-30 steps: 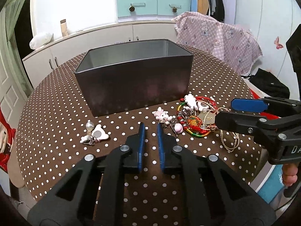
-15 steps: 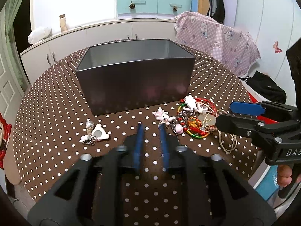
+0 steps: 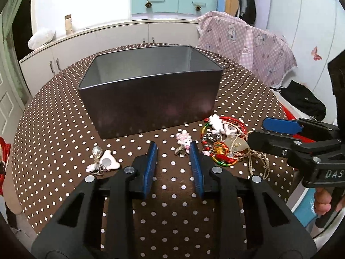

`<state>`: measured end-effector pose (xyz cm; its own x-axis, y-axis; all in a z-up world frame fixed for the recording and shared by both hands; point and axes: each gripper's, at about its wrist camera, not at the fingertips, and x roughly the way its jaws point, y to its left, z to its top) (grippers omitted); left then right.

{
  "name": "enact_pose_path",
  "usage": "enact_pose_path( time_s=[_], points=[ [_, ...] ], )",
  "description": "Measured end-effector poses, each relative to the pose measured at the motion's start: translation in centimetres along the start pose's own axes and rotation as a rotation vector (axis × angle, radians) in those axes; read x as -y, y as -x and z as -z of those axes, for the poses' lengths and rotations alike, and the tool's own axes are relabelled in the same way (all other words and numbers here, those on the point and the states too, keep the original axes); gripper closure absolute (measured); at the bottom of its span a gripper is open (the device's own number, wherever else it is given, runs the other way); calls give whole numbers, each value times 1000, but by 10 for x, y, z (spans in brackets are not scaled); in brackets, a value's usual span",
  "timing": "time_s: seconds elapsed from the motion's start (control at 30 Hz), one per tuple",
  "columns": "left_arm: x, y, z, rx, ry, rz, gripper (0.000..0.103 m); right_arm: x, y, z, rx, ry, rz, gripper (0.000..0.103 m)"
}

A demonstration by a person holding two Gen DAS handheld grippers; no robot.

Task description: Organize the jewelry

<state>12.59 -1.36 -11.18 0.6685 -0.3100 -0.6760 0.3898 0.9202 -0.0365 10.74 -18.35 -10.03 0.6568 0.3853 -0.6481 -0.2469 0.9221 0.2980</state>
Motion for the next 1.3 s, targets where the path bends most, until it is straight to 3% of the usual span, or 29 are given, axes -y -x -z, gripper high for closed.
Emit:
enact_pose_path(
  time_s=[0.2,0.23,0.27,0.53,0.73,0.77,0.87,0.9,1.13,1.3],
  points=[
    [1,-6,-7,-19,-10,-9,73,-2,-1,0,0,3,-11,37],
    [2,-7,-8,-21,-20,-7,79,-3,0,0,2,6,-11,37],
    [3,-8,-8,-24,-32,-3,92,-4,1,1,4,9,-12,37],
    [-3,-1,0,-2,-7,-19,93,-9,7,0,24,24,-7,37],
    [-17,14,8,51,43,-16,93,-34,7,-1,52,132,-37,37],
    [-19,16,8,58,43,-12,93,-41,5,-1,59,161,-44,42],
    [-26,20,8,74,67,-8,93,-54,-3,-3,52,209,-74,70],
    [-30,22,8,80,78,-10,93,-58,-7,-4,41,223,-82,74],
    [-44,25,12,97,100,19,93,-73,-36,-8,-8,260,-47,83],
    [-51,23,13,102,116,45,93,-75,-54,-6,-49,259,31,89]
  ],
)
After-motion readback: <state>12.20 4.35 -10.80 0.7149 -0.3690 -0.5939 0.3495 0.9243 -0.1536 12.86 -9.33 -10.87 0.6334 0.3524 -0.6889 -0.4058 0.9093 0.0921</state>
